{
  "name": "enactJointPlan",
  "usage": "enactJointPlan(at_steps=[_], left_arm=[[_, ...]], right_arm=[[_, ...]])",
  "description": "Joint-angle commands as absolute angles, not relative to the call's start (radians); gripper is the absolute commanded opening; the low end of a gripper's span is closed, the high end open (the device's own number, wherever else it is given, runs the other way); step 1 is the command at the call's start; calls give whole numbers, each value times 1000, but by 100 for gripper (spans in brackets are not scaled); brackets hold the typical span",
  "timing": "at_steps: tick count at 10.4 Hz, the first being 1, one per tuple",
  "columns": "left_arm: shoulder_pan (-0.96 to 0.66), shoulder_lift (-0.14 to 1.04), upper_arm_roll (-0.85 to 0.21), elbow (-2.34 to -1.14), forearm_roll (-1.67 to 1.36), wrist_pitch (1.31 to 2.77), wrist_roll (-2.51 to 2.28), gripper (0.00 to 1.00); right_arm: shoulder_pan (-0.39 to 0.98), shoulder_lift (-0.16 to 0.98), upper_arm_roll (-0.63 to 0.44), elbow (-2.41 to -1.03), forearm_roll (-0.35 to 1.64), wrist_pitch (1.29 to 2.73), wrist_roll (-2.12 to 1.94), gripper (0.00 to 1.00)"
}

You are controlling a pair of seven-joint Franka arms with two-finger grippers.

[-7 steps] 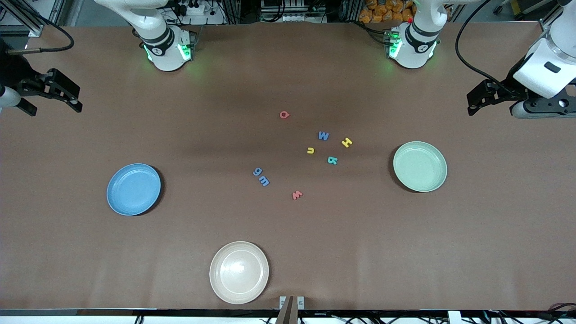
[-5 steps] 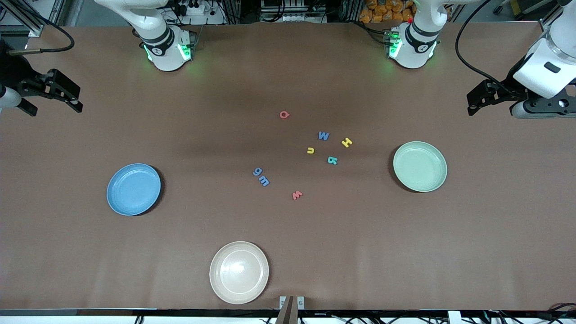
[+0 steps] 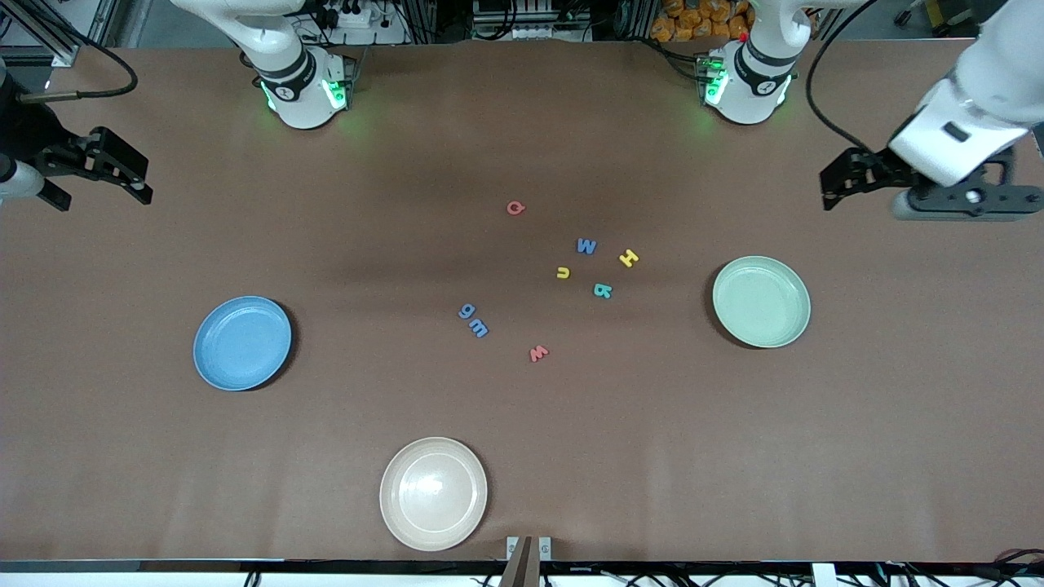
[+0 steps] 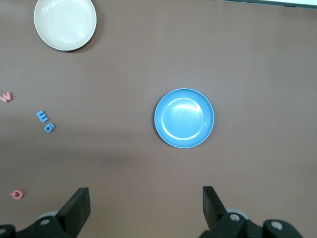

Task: Sort upper and lower case letters into plates
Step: 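Reach the left gripper down to the yellow H letter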

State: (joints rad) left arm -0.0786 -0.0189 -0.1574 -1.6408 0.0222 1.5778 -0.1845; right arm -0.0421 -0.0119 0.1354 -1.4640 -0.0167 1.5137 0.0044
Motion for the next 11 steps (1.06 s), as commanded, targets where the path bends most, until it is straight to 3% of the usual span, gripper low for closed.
enactJointPlan(at_steps=[1, 3, 7, 11], left_arm=[[-83, 9, -176, -1696, -33, 1578, -325, 100], [-84, 12, -230, -1823, -55, 1694, -371, 100], [-87, 34, -378, -2158, -55, 2085, -634, 100], [-124, 191, -405, -2174, -55, 2216, -952, 100]], right_arm=[[-43, -12, 137, -1470, -26, 1509, -5, 100], [-44, -5, 137, -1471, -25, 1512, -5, 100], [-55, 9, 133, -1506, -20, 1514, -6, 100], [-110, 124, 130, -1506, -17, 1517, -6, 100]])
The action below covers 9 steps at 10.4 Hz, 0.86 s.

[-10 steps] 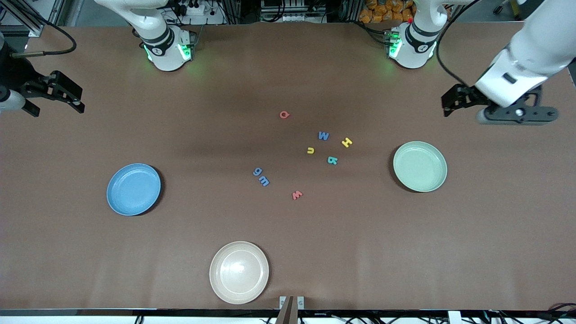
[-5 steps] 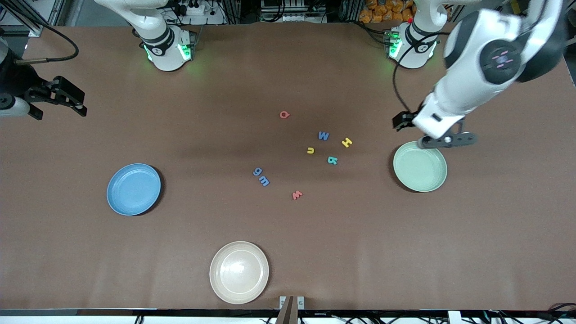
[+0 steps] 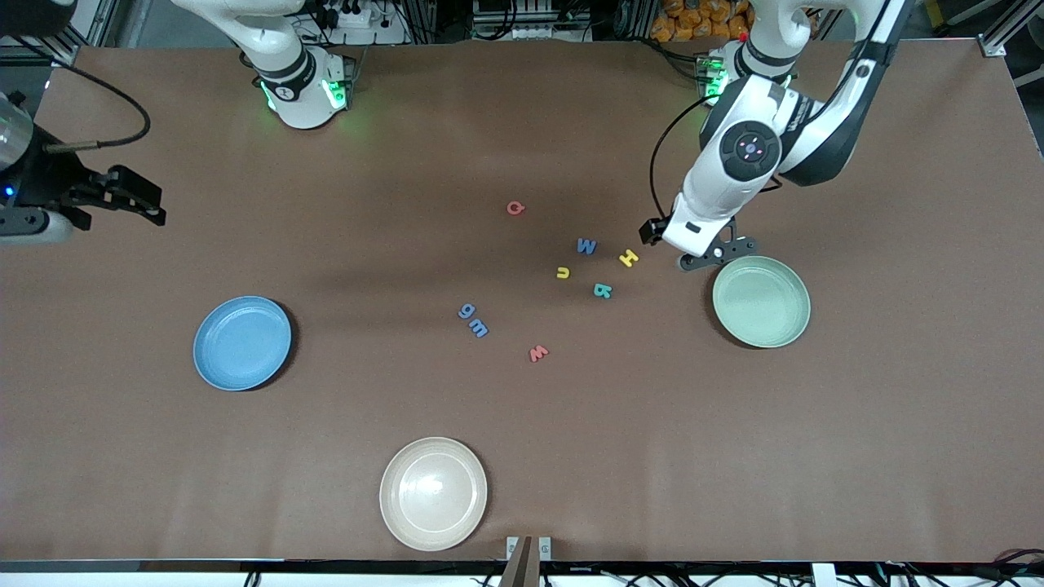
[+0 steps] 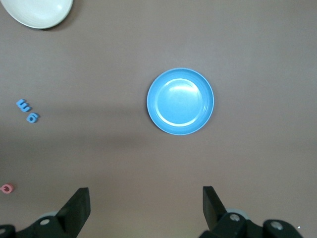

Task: Sort upper and lower case letters into plates
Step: 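Reach the left gripper down to the yellow H letter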

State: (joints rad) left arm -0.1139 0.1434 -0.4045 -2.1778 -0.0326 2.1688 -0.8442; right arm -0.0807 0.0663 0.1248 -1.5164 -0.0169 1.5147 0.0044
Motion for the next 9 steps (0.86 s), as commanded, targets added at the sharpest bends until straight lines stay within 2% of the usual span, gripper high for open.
enactJointPlan(at_steps=[1, 3, 5, 9], left_arm=[[-152, 228, -405, -2175, -55, 2265, -1077, 100], [-181, 288, -403, -2198, -49, 2379, -1259, 100], [-201, 296, -402, -2290, -22, 2527, -1279, 100], [-198, 356, -397, -2321, 84, 2628, -1406, 100]], right_arm=[[-138, 180, 132, -1503, -15, 1522, -8, 100], [-193, 276, 130, -1503, 38, 1561, -11, 100], [-242, 346, 129, -1505, 58, 1581, -73, 100], [-272, 394, 127, -1506, 40, 1583, -137, 100]])
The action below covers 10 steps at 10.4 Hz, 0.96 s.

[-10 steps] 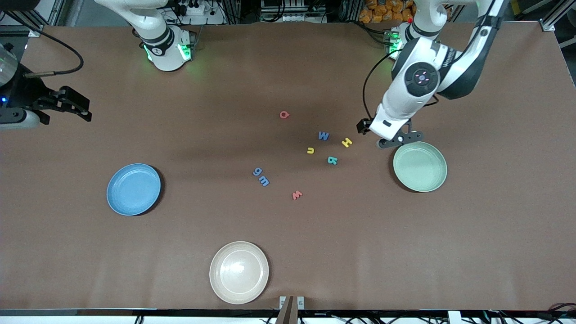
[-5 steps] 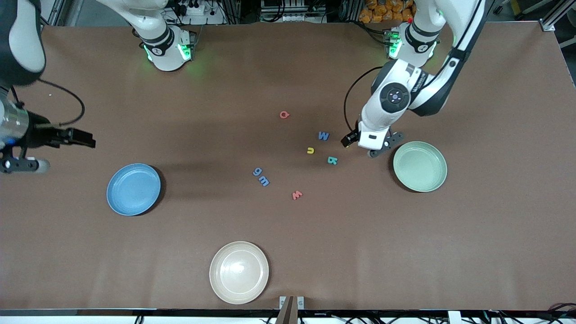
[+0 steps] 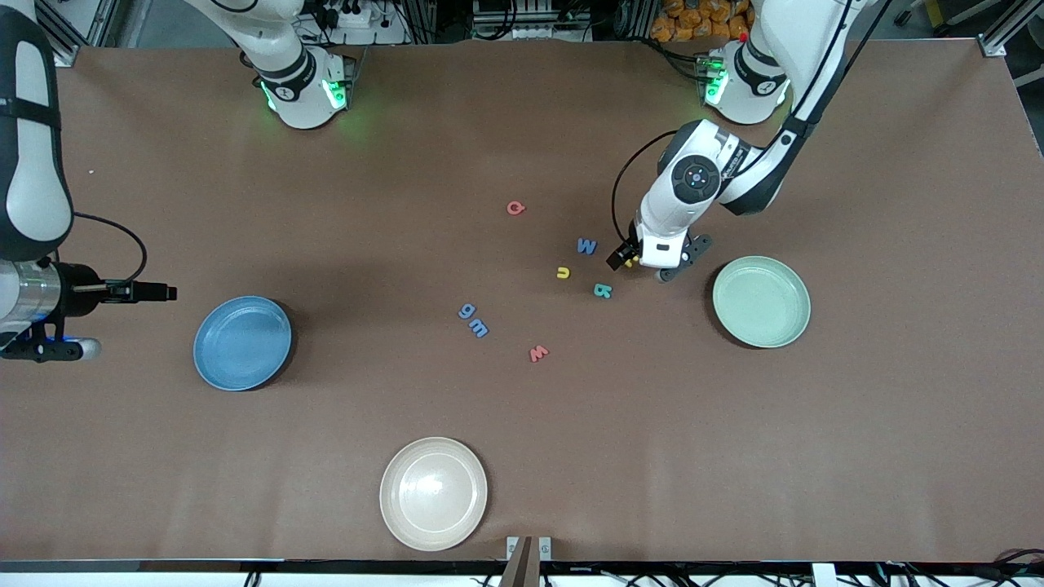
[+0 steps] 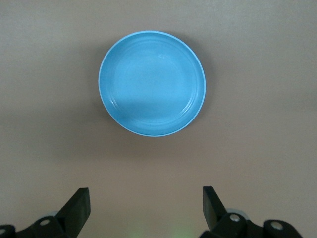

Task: Sort upper and lower case letters into plates
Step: 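Reach the left gripper down to the yellow H letter, then grasp the yellow H with the left gripper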

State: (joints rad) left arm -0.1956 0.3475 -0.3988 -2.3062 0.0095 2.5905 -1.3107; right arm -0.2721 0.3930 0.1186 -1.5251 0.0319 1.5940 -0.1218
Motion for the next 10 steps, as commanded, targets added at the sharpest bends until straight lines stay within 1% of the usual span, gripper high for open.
enactJointPlan(at_steps=[1, 3, 5, 10], left_arm=[[-202, 383, -397, -2318, 130, 2647, -1492, 100], [-198, 432, -396, -2313, 318, 2683, -1645, 100], [-190, 456, -396, -2303, 441, 2683, -1764, 100], [-186, 459, -400, -2298, 440, 2683, -1773, 100]], right_arm=[[-268, 399, 127, -1506, 40, 1597, -137, 100], [-268, 408, 127, -1508, 40, 1597, -138, 100], [-265, 411, 127, -1522, 40, 1597, -137, 100], [-255, 411, 129, -1523, 41, 1595, -127, 100]])
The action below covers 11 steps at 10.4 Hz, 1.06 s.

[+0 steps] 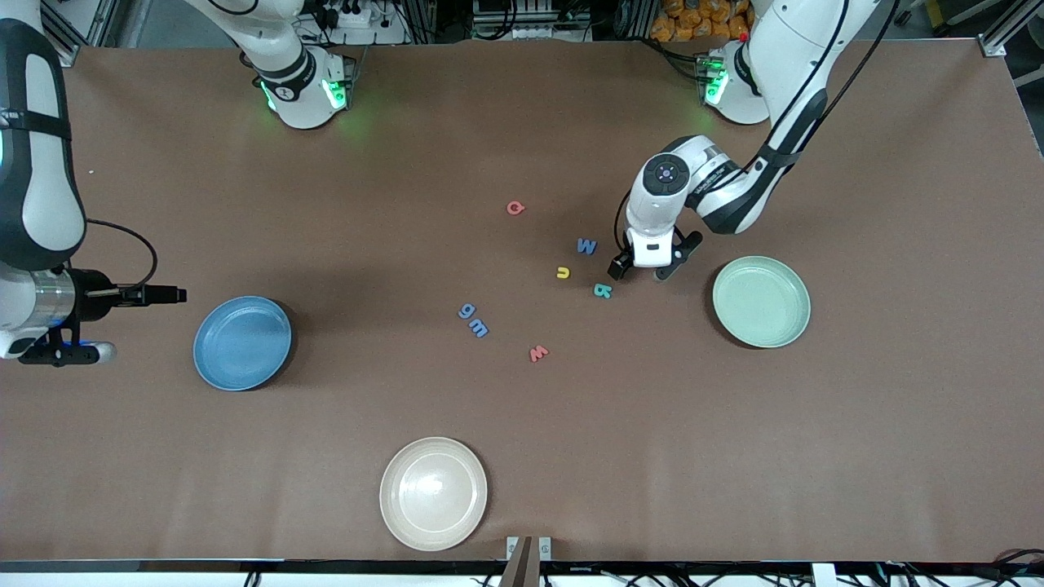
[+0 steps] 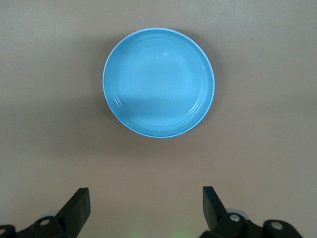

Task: Sort upper and lower case letters into plates
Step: 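Grasp the yellow H with the left gripper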

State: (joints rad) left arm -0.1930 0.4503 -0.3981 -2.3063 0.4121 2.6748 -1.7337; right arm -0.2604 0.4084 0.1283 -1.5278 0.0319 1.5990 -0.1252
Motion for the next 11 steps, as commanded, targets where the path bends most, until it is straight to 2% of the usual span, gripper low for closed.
enactJointPlan(at_steps=[1, 2, 4, 7, 9, 10, 11], left_arm=[[-186, 459, -400, -2295, 440, 2683, -1785, 93], [-186, 459, -402, -2295, 440, 2683, -1790, 86], [-186, 459, -400, -2290, 440, 2683, -1790, 64], [-187, 459, -403, -2289, 439, 2683, -1792, 60], [-189, 459, -403, -2289, 439, 2683, -1790, 42], [-189, 459, -402, -2289, 439, 2683, -1790, 38], [-190, 459, -403, -2287, 439, 2683, -1790, 31]], right_arm=[[-253, 411, 129, -1522, 41, 1594, -127, 100], [-253, 411, 129, -1522, 41, 1594, -127, 100], [-253, 411, 130, -1522, 41, 1592, -126, 100], [-249, 410, 130, -1522, 43, 1589, -124, 100], [-245, 410, 130, -1522, 43, 1588, -123, 100], [-245, 408, 130, -1522, 43, 1588, -124, 100], [-245, 408, 130, -1522, 43, 1588, -123, 100]])
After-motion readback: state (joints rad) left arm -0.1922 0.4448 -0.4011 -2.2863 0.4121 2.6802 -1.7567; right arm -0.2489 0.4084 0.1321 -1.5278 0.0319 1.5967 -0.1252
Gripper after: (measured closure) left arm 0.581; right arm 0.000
